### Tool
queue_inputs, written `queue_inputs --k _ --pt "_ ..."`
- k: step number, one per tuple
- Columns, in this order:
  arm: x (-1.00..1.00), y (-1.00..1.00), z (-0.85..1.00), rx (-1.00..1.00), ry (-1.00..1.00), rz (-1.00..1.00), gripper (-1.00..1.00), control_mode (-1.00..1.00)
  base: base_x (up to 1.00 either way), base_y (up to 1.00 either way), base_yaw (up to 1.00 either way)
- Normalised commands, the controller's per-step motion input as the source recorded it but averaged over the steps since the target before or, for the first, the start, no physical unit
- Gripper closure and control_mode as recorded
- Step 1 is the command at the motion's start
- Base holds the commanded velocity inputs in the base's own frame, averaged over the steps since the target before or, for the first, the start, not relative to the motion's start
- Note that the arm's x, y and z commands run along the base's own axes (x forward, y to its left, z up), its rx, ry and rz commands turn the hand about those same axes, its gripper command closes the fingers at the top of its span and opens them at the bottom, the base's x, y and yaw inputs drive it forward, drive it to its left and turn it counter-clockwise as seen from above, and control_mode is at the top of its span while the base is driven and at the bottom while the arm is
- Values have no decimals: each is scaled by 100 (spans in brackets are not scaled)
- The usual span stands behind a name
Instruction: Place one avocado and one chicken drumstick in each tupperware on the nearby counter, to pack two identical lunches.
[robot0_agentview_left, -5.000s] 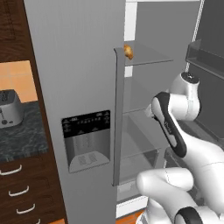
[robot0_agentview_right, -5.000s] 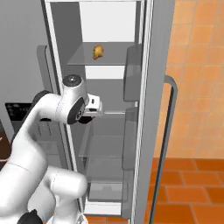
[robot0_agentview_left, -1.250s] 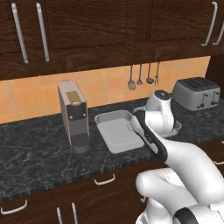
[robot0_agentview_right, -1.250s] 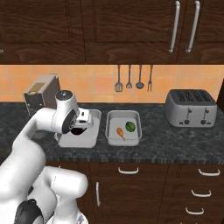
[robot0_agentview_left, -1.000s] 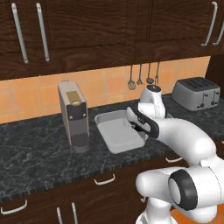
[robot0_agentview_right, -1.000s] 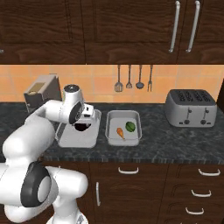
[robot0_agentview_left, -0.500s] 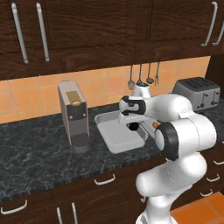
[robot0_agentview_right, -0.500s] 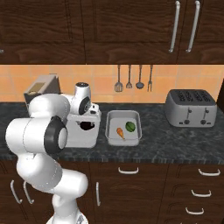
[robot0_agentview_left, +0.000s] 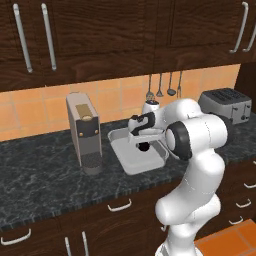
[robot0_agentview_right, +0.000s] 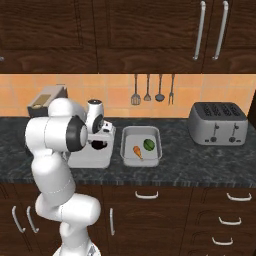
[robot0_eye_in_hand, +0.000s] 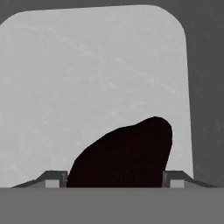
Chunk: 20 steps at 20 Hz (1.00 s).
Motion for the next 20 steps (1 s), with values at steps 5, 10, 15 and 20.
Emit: queue_inputs --k 5,10,15,20 --pt "0 0 0 0 0 0 -100 -100 0 0 0" --pt "-7 0 1 0 0 0 -100 -100 0 0 0" --pt "-27 -1 12 0 -2 0 -100 -100 0 0 0" --pt "-67 -14 39 0 -3 0 -100 -100 0 0 0"
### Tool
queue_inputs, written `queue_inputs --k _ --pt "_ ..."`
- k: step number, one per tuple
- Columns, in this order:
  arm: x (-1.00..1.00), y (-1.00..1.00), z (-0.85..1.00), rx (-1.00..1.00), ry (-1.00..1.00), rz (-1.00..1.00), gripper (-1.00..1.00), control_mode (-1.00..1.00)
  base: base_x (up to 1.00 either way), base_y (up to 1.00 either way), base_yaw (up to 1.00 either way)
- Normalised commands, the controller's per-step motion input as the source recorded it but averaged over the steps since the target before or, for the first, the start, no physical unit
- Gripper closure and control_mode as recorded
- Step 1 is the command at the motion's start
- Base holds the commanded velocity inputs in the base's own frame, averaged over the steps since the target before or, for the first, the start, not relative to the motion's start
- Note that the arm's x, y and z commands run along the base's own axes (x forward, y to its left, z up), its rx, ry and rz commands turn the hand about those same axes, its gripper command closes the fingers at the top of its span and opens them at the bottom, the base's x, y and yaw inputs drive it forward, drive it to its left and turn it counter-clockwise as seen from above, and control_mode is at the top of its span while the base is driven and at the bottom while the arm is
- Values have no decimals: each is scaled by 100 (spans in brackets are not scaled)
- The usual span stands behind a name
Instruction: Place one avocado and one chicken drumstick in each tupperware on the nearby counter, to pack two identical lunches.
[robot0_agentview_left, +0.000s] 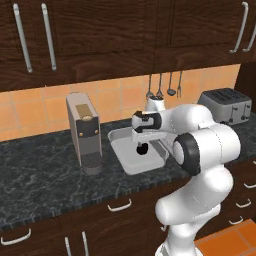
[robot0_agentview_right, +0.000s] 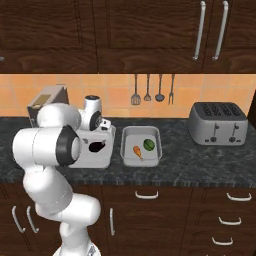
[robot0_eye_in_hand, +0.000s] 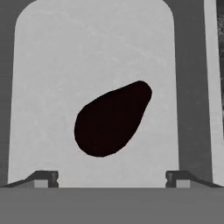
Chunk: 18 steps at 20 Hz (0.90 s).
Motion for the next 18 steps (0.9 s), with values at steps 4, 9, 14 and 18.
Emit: queue_inputs --k 4,9,14,18 --pt "-100 -38 17 2 -1 0 -100 -100 0 0 0" --pt "-99 -15 52 0 0 0 -100 -100 0 0 0" --pt "-100 0 70 0 0 0 -100 -100 0 0 0" --pt "-100 -6 47 0 -1 0 -100 -100 0 0 0"
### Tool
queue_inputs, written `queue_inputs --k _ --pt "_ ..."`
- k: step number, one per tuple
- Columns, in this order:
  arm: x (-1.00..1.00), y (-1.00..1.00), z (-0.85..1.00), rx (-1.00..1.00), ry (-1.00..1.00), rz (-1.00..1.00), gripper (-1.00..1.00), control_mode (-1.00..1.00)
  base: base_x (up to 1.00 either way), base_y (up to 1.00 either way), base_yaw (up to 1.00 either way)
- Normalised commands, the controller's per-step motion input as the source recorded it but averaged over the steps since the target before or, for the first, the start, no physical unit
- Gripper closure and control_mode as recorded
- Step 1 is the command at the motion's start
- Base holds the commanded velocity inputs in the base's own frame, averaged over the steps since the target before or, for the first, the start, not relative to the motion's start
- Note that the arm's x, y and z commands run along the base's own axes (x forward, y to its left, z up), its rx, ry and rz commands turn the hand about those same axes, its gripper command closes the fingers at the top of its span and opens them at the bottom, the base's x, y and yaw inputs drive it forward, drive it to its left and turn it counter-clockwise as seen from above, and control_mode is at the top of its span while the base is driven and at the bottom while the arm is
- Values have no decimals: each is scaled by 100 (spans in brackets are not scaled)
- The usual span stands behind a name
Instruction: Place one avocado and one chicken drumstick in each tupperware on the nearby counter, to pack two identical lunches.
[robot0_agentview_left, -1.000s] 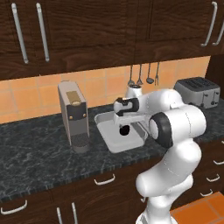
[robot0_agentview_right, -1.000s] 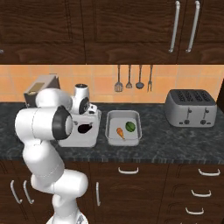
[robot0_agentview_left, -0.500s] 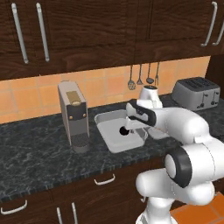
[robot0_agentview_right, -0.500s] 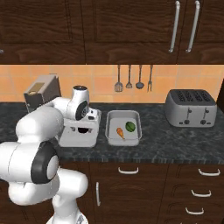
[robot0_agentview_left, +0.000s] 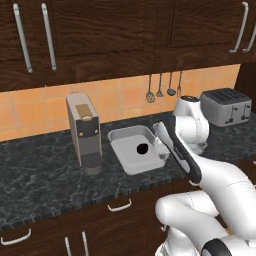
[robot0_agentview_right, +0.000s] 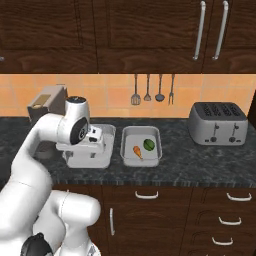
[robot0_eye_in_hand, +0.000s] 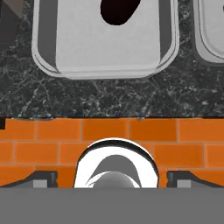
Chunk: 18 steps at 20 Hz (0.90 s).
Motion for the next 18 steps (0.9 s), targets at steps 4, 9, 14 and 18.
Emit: queue_inputs --k 4,9,14,18 --pt "-100 -31 4 0 -7 0 -100 -100 0 0 0" --pt "-98 -16 3 0 -8 0 -100 -100 0 0 0" --pt "-1 0 0 0 0 0 -100 -100 0 0 0" --pt "0 0 0 0 0 0 -100 100 -17 -3 -1"
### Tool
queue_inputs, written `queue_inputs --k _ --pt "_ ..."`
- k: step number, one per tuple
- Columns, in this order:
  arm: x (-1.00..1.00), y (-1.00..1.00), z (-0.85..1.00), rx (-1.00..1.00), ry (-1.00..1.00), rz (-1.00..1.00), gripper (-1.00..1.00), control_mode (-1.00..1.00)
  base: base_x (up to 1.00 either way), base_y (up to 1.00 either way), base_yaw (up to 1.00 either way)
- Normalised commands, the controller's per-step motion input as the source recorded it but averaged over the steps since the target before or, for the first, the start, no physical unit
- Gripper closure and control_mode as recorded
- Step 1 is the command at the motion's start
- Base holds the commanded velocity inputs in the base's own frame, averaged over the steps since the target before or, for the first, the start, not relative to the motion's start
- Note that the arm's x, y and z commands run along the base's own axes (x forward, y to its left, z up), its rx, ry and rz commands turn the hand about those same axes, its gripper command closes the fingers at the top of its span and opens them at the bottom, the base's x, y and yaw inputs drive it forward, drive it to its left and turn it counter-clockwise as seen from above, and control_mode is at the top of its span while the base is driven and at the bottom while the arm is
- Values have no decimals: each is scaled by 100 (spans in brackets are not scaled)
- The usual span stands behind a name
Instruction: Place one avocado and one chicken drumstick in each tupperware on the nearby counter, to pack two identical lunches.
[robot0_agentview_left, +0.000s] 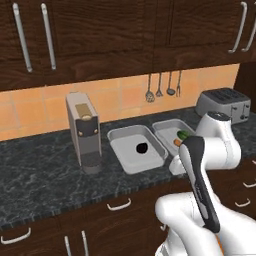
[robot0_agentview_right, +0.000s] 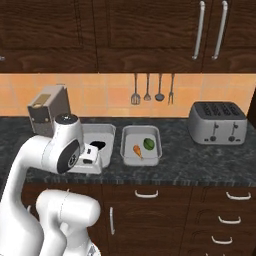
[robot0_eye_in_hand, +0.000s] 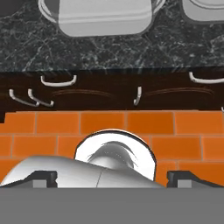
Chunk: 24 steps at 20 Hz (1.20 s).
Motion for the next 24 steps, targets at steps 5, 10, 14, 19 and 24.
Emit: queue_inputs --k 5,10,14,19,24 --pt "0 0 0 0 0 0 -100 100 -99 -46 -18" --pt "0 0 0 0 0 0 -100 100 -46 -93 -40" --pt "0 0 0 0 0 0 -100 100 -3 -100 -46" --pt "0 0 0 0 0 0 -100 100 4 -100 -25" --pt "0 0 0 0 0 0 -100 100 21 -100 1"
